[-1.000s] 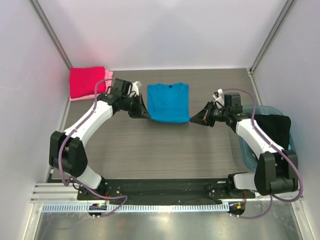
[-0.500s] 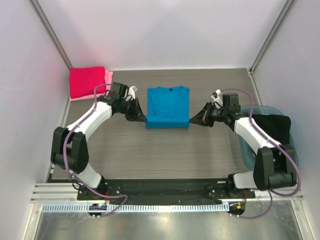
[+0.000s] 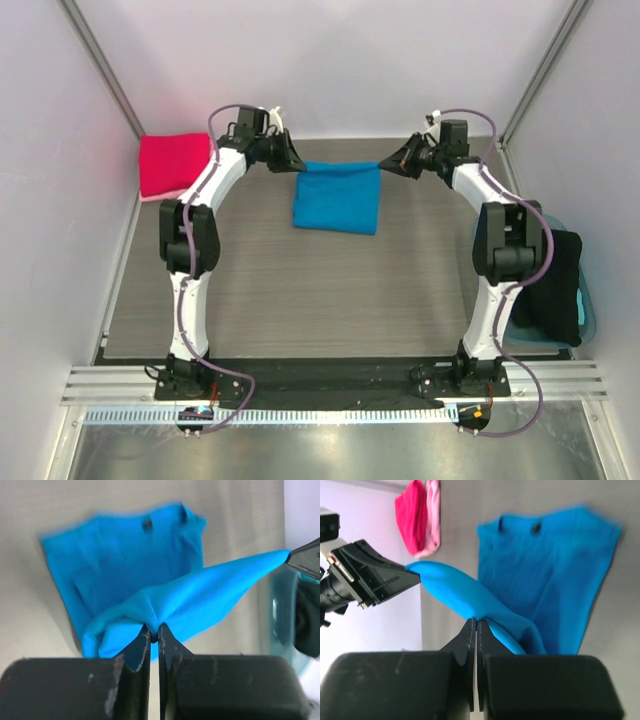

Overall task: Fold and stack the t-shirts
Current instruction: Fold the tshirt, then neatly place the folded tshirt to the corner

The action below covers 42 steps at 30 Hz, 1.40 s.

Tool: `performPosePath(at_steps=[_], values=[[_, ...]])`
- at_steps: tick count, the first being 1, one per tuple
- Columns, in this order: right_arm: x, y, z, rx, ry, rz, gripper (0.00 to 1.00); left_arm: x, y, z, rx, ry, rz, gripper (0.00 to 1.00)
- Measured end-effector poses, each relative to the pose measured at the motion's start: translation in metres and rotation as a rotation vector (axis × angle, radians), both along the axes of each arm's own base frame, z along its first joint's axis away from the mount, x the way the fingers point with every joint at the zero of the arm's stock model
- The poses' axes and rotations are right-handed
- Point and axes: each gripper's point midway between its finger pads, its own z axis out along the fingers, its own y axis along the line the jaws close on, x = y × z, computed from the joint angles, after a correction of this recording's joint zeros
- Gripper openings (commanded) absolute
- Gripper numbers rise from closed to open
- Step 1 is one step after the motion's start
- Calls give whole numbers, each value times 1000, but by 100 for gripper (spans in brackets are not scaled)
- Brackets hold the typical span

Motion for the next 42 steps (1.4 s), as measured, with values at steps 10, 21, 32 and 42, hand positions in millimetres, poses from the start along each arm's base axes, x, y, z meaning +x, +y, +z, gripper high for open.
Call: performPosePath(at_steps=[10,21,32,42], values=[[82,-7,-72,-78,-29,-30,64,96,14,-69,52,-109,83,59],[47,7,-38,-230,-152,109,56,64,82,-52,-157,56,148,60],[21,48,-103,-278,-52,239,55,35,59,-115,-262,256,73,61],[40,44,-127,-289,-27,218,55,46,7,-117,-324,217,-35,54]])
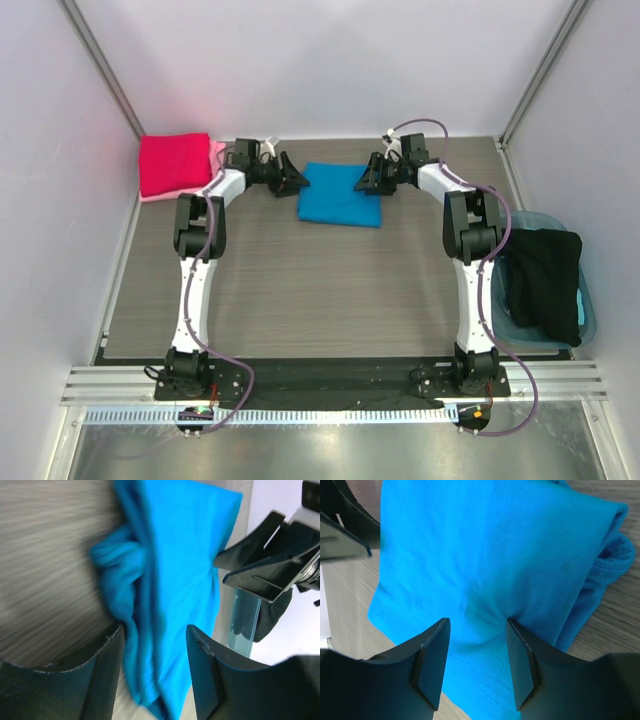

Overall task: Fold and stack the t-shirts
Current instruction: Neatly place the folded tshirt to the corner

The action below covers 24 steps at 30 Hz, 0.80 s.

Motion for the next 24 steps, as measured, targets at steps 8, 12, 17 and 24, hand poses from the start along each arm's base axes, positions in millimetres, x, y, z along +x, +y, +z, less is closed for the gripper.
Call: performPosePath(at_steps=[8,12,17,24], values=[[5,1,0,6,-8,1,55,-25,-64,-7,-9,-1,-100,34],[5,1,0,6,-9,2,55,-28,-69,-13,20,0,-97,16],[2,-1,11,-2,-23,9,54,-32,-49,-12,86,9,-69,0],[-17,-11,85,-31,-147,43,55,-34,29,9,251,-1,-33,0]])
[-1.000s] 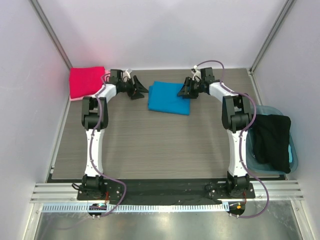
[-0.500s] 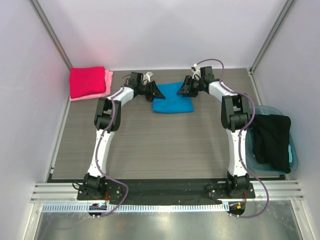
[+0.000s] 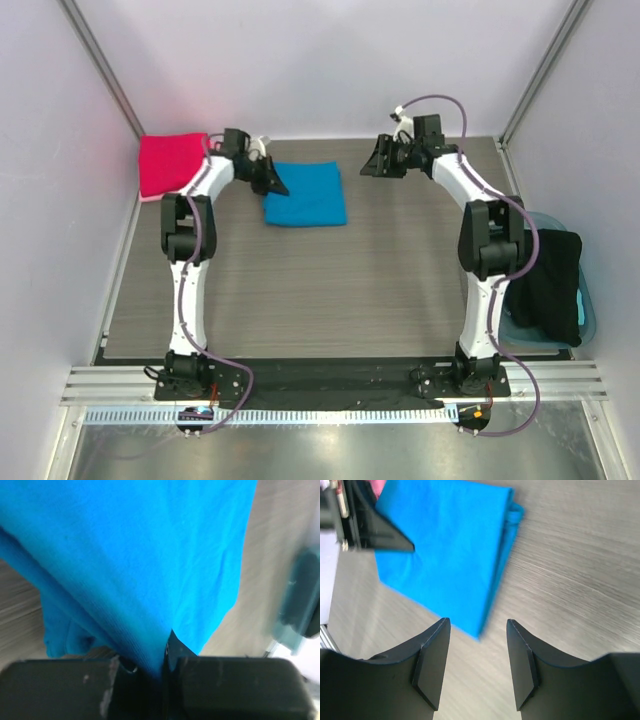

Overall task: Fold and stack the t-shirts
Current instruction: Neatly place the folded tshirt to the corner

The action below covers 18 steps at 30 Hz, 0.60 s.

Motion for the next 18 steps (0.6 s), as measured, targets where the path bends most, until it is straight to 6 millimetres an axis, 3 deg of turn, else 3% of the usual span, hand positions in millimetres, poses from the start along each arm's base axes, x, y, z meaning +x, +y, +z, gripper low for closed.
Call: performPosePath(at_steps=[3,7,9,14,18], values=[[-13,-5,40,-7,-86,13,55,14,45,25,116,-59,-13,0],[-27,-9,63,-15,-139,24,54,29,92,64,293,-195,-50,0],[-31,-10,59,-19,-131,27,55,25,104,70,374,-217,-79,0],[-42,-12,37,-31,-72,31,55,8,122,51,540,-167,-135,0],[-45,-12,30,-31,-58,30,54,12,140,50,644,-180,-128,0]])
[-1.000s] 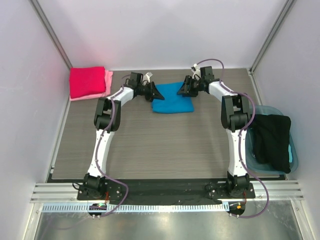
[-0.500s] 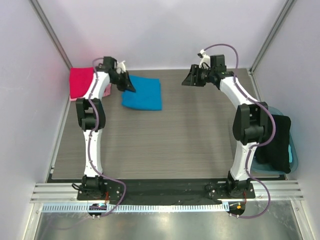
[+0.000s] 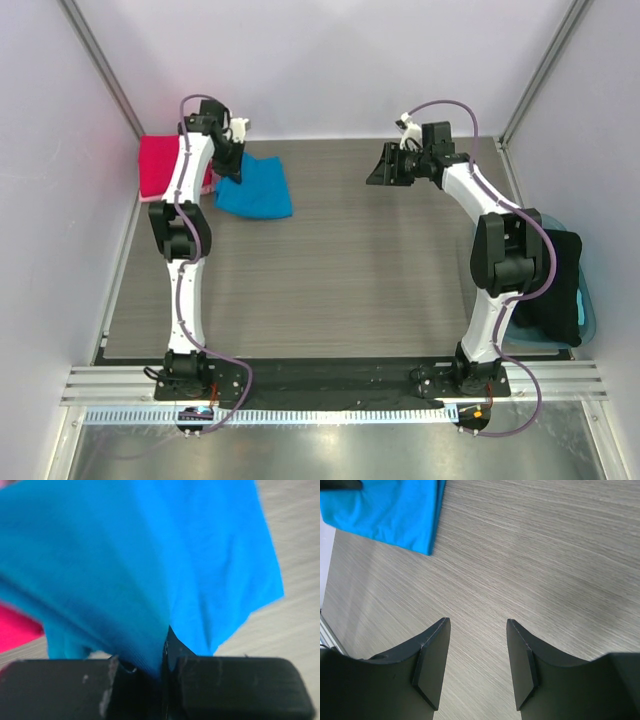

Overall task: Fold and stack the t-shirts
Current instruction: Neatly place the folded tshirt to the corner

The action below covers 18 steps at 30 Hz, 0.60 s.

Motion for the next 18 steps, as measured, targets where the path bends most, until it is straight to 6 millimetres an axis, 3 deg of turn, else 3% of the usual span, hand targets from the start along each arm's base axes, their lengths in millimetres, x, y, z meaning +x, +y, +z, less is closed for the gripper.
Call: performPosePath(at_steps=[4,11,15,18], values=[[-4,0,-9,4,20,-3,54,19,36,11,104,-88,38,0],[-11,1,-23,13,54,-8,54,56,118,41,238,-263,168,0],[-9,1,-21,23,49,-13,54,75,139,67,285,-374,226,0],[-8,2,-20,27,44,-15,54,85,139,80,301,-431,240,0]])
